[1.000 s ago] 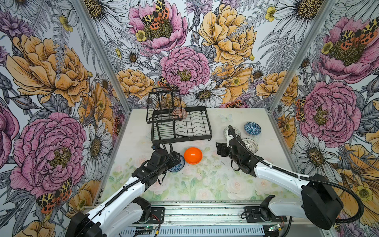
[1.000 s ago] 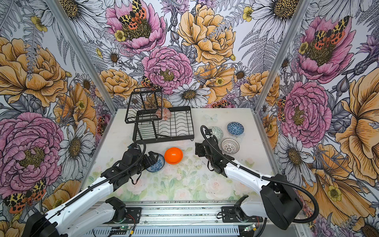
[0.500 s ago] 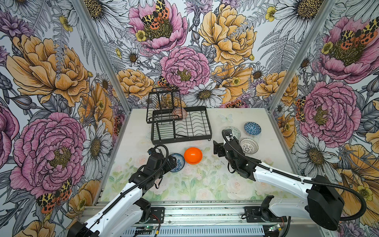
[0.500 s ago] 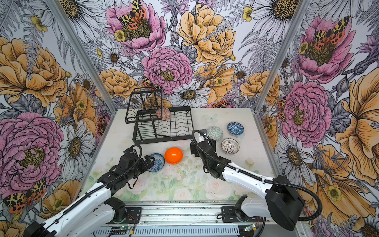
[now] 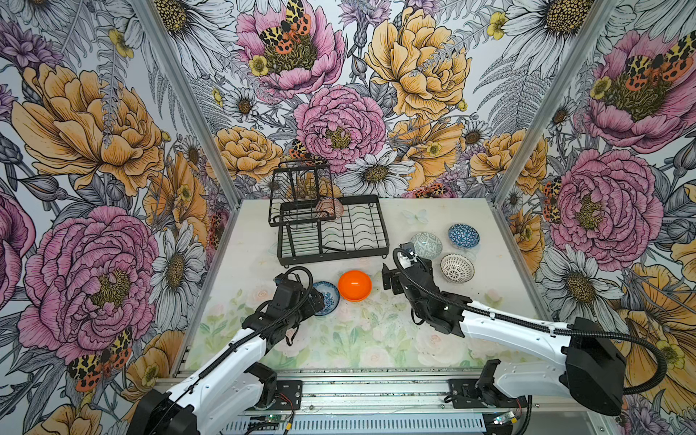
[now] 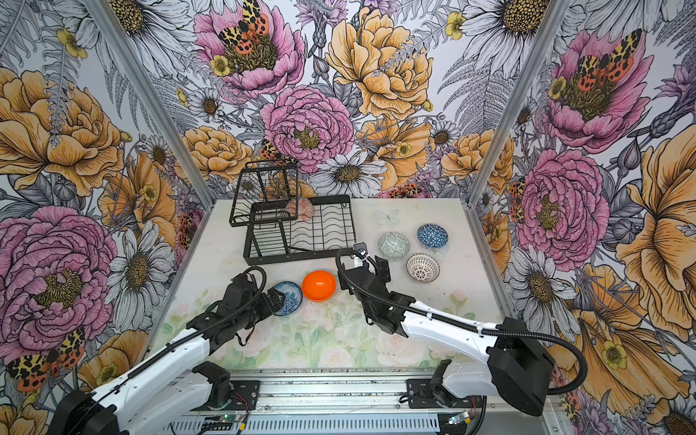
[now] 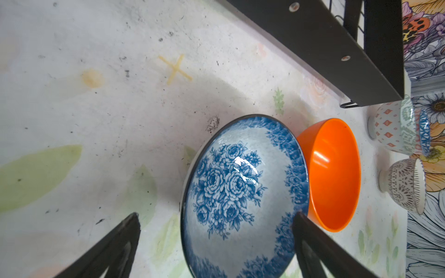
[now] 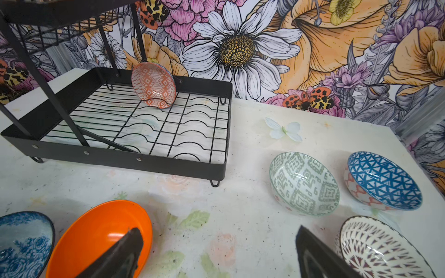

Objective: Load bowls into a dish rack
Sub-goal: Pick up the bowl from the center of the table.

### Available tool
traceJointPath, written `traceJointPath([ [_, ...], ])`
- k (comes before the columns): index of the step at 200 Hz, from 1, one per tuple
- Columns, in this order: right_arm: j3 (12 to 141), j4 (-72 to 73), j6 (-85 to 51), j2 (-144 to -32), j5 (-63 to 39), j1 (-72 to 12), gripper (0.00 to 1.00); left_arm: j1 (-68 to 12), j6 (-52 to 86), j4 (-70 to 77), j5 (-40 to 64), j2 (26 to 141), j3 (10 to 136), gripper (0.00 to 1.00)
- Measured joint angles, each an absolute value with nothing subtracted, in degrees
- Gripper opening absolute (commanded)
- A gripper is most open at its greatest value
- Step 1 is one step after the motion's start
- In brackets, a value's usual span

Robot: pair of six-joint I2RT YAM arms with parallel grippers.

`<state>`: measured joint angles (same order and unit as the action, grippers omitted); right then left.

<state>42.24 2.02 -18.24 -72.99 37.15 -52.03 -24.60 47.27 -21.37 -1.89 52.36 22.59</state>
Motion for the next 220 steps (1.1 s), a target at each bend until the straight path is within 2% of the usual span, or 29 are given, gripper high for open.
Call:
traceJointPath([
  [17, 42.2, 2.4, -17.4, -73.0, 37.2, -52.9, 0.99, -24.5, 46.5, -20.7, -1.9, 53.8, 22.6, 0.98],
  [134, 40.2, 3.4, -17.0, -71.7, 39.5, -53.7, 0.99, -23.7, 43.5, -19.0, -1.7, 56.2, 22.6, 0.69],
  [199, 39.0, 3.5, -17.5, -70.8, 40.4, -53.8, 0.99, -23.7, 43.1, -17.9, -1.7, 56.2, 22.6, 0.67],
  [220, 39.0, 3.4, -18.1, -70.5, 40.5, -53.8, 1.0, -23.7, 43.0, -17.7, -1.7, 56.2, 22.6, 0.62],
])
